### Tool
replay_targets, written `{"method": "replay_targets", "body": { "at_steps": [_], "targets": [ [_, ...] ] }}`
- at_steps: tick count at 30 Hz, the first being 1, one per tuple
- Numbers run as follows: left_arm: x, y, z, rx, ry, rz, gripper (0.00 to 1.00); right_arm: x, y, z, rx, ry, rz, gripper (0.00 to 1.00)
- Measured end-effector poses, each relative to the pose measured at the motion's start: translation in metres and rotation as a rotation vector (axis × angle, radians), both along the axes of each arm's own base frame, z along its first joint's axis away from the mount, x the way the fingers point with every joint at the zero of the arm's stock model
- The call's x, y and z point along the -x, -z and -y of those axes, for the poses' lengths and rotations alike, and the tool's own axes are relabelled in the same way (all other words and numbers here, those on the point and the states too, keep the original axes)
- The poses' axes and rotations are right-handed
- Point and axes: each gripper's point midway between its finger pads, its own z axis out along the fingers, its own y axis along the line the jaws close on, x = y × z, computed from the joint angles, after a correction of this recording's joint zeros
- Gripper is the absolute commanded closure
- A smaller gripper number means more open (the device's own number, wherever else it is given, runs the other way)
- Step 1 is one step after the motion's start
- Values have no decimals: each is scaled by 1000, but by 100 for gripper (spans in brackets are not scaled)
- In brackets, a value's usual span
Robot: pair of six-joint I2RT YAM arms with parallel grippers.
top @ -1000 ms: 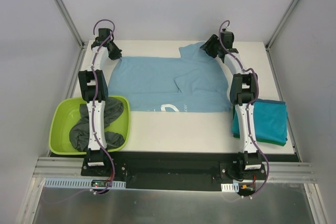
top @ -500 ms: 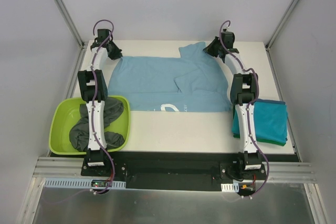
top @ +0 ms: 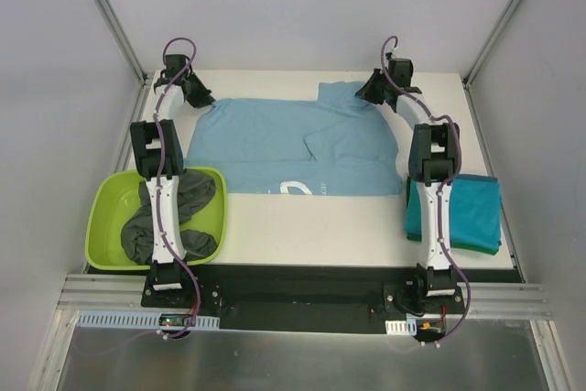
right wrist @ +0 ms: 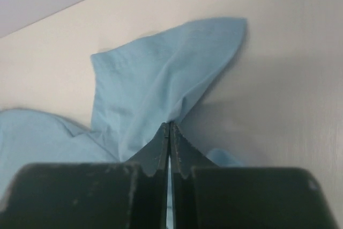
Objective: Fold and stack the t-shirts
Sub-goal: Grap the side of the flattened tshirt furthest away from the robot with both arms, then fold the other side of the tshirt into a rectangle
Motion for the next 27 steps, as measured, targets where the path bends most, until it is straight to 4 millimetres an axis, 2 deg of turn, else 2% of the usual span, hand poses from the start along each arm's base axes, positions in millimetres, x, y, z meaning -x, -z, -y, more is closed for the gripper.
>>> {"method": "replay_targets", "body": {
  "at_steps": [3,8,12,16,21,24,27],
  "targets": [
    [9,-1,2,-5,30,-9,100,13,-20,1,36,-42,44,100],
    [32,-7,4,-36,70,-39,100,26,-66,0,77,-103,145,100],
    [46,-29,4,-69,98,-20,100,38,-89,-1,92,-141,197,100],
    [61,-57,1,-114,116,12,100,59,-93,1,110,-164,199,100],
    [84,-87,-4,-178,130,50,100,95,-90,8,149,-176,183,100],
    [96,-90,-8,-214,138,55,100,114,-89,12,168,-182,183,100],
    [108,-79,-8,-230,161,37,100,127,-90,15,177,-186,192,100]
  ]
}}
